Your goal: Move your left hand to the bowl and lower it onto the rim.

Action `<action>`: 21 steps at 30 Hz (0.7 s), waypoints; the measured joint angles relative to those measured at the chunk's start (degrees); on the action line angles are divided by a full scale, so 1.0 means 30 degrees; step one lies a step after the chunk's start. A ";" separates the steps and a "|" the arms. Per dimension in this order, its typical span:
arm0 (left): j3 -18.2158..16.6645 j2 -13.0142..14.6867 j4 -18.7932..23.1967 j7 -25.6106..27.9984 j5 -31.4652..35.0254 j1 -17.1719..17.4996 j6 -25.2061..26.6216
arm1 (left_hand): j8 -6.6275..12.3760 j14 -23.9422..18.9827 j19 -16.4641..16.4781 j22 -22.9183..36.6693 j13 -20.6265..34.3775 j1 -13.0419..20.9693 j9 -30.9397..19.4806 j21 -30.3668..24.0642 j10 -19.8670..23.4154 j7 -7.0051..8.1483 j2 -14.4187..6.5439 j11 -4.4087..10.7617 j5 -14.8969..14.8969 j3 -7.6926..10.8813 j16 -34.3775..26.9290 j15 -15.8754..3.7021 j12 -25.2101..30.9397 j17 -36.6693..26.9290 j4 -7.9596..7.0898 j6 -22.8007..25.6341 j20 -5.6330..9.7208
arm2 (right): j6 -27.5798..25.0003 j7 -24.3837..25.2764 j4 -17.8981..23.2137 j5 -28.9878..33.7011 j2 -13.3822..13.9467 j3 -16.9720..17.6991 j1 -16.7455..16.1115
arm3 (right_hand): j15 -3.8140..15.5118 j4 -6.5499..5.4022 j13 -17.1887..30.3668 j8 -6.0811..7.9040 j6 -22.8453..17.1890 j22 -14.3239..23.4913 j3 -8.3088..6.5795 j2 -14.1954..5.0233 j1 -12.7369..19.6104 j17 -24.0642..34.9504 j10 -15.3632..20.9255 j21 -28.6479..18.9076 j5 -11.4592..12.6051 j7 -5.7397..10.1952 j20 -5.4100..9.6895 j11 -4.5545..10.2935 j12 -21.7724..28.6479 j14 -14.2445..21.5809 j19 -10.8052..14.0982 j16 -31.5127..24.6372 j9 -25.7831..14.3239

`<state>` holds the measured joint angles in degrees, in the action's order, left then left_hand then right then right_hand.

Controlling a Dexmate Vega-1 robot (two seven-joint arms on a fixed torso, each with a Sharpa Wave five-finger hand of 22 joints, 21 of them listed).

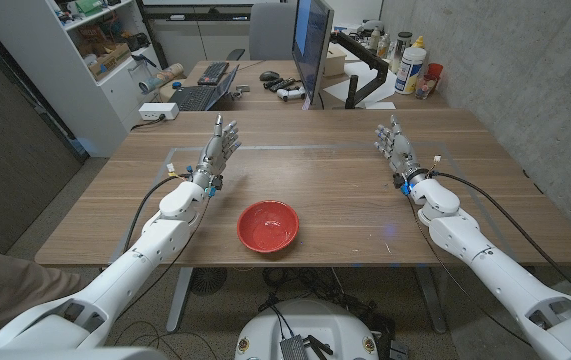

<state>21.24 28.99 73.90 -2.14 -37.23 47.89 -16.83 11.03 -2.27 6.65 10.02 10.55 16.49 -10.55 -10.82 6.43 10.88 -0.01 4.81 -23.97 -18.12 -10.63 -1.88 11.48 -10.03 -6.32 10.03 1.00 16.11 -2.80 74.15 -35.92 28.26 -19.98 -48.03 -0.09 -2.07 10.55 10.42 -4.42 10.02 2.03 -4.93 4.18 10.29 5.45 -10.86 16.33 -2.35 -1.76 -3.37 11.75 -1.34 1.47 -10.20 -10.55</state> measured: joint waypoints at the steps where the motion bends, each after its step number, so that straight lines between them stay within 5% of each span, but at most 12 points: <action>1: 0.0001 -0.0017 -0.0061 -0.0014 -0.0004 -0.0032 -0.0032 | 0.0000 0.0000 0.0000 0.0000 0.0000 0.0000 0.0000 0.0000 0.0000 0.0000 0.0000 0.0000 0.0000 0.0000 -0.0001 0.0000 0.0000 0.0000 0.0000 0.0000 0.0000 | -0.0106 -0.0115 -0.0011 0.0201 -0.0118 0.0135 -0.0001 | 0.0000 0.0000 0.0000 0.0000 0.0000 0.0000 0.0000 0.0000 0.0000 0.0000 0.0000 0.0000 0.0000 0.0000 0.0001 0.0000 0.0000 0.0000 0.0000 0.0000 0.0000; 21: 0.0021 0.0020 -0.0437 -0.0922 -0.0134 -0.0215 -0.0410 | 0.0073 0.0372 -0.0058 -0.0002 -0.0003 -0.0001 0.0004 -0.0082 0.0106 -0.0010 0.0000 -0.0102 -0.0089 0.0001 0.0100 0.0044 0.0000 0.0004 0.0001 -0.0146 0.0379 | -0.0957 -0.0780 0.0262 0.1695 -0.1175 0.1631 -0.0393 | -0.0069 0.0003 -0.0002 0.0000 0.0003 -0.0003 -0.0165 -0.0101 0.0101 -0.0003 -0.0054 0.0000 -0.0001 0.0000 -0.0068 -0.0049 -0.0001 -0.0067 -0.0070 0.0001 0.0002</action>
<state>21.30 29.05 72.59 -4.91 -37.63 47.24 -18.06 11.25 -1.15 6.48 10.01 10.54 16.49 -10.54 -11.07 6.74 10.85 -0.01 4.51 -24.23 -18.12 -10.33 -1.75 11.48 -10.01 -6.31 9.60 2.14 13.24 -5.15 74.93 -30.84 24.73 -15.09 -49.21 -0.30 -2.06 10.55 10.42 -4.41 10.01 1.54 -5.23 4.48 10.28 5.29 -10.86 16.32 -2.35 -1.96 -3.52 11.75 -1.54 1.26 -10.20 -10.54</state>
